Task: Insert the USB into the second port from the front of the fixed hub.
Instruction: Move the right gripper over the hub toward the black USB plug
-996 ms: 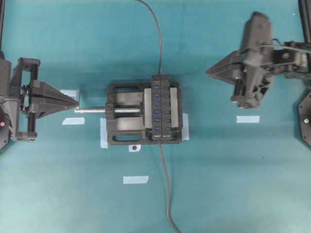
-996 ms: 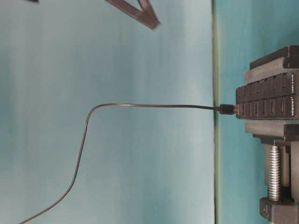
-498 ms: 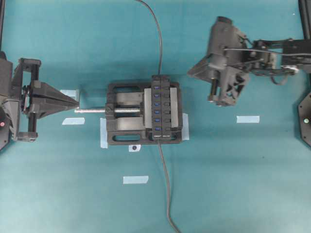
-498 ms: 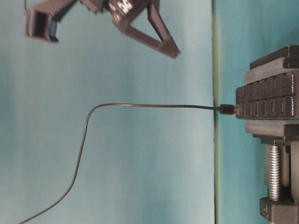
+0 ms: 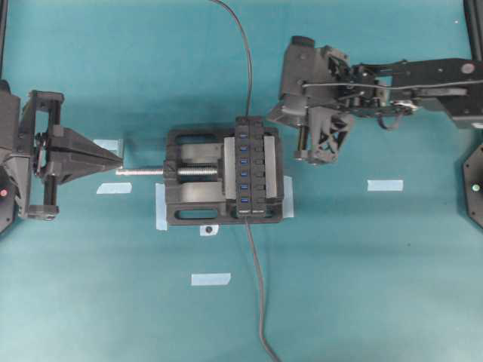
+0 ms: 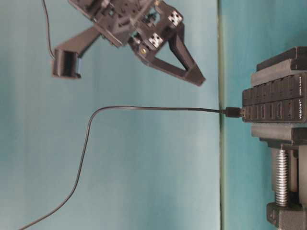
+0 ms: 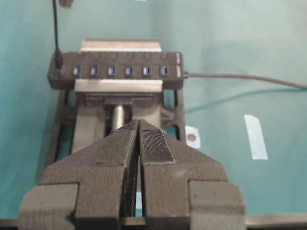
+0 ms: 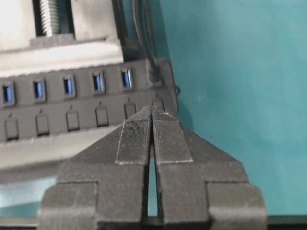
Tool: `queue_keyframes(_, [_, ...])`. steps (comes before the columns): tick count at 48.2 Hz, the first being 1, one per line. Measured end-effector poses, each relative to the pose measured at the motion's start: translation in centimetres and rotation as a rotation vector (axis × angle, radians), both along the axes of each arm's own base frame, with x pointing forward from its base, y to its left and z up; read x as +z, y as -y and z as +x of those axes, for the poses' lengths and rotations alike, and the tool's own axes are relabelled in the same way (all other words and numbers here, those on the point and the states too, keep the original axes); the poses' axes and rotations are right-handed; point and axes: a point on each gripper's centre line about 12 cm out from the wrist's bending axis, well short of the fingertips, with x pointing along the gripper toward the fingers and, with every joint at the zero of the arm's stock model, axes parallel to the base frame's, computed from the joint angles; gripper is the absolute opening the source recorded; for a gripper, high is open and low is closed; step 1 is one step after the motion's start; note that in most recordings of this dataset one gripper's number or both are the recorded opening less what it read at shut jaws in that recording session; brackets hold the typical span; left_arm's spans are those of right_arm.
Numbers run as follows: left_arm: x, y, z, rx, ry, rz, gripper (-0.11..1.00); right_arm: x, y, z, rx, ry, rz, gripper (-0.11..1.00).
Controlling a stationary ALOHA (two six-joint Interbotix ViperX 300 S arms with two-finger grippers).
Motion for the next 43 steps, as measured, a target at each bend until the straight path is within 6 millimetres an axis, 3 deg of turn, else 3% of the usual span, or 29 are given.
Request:
queue_keyframes(29, [-0.2, 0.0, -0.1, 0.000, -0.018, 0.001, 0.00, -1.3, 0.2, 0.8, -0.001, -0.028, 0.008, 0.01])
queue_keyframes(37, [-0.2, 0.0, -0.1, 0.000, -0.018, 0.001, 0.00, -1.4, 0.1, 1.0, 0.001, -0.019, 0.006, 0.07])
queue_keyframes(43, [-0.2, 0.0, -0.1, -0.002, -0.020, 0.001, 0.00, -1.3, 0.2, 1.2, 0.002, -0.003, 0.003, 0.19])
